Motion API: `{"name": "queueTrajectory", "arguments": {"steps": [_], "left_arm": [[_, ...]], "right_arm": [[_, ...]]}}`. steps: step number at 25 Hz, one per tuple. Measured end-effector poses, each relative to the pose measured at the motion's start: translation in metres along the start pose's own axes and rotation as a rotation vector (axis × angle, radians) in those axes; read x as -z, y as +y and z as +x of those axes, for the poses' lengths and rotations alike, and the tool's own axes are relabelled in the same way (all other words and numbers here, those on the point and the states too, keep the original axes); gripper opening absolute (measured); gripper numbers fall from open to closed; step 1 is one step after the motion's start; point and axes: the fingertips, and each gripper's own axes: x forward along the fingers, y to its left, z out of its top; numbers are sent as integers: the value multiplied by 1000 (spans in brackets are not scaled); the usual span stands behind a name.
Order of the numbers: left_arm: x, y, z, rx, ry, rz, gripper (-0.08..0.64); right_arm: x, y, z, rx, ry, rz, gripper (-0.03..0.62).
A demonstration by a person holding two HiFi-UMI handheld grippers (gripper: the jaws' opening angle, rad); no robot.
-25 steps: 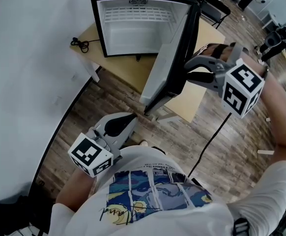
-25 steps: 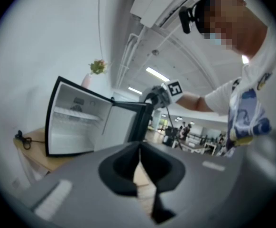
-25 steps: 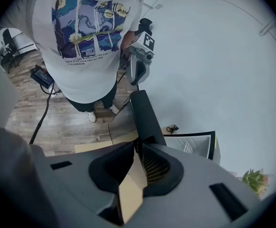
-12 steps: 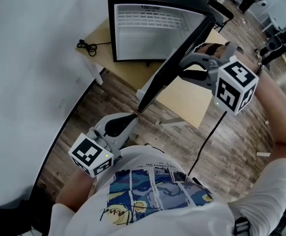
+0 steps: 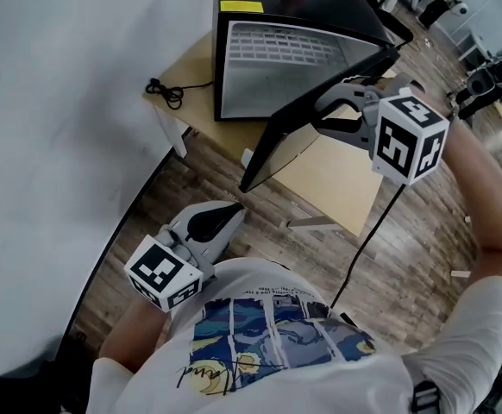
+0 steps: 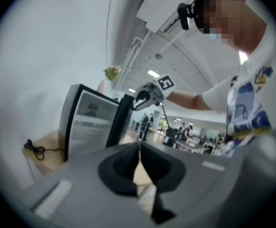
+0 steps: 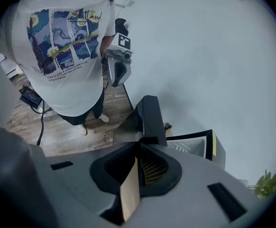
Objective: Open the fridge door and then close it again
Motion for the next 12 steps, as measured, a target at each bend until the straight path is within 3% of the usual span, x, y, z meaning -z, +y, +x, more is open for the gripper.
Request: {"name": "queueTrajectory", "arguments": {"steps": [12], "left_arm": [[-8, 49, -30, 11, 2, 1, 14]], "right_arm": [[3, -61, 32, -5, 17, 144, 35]]}}
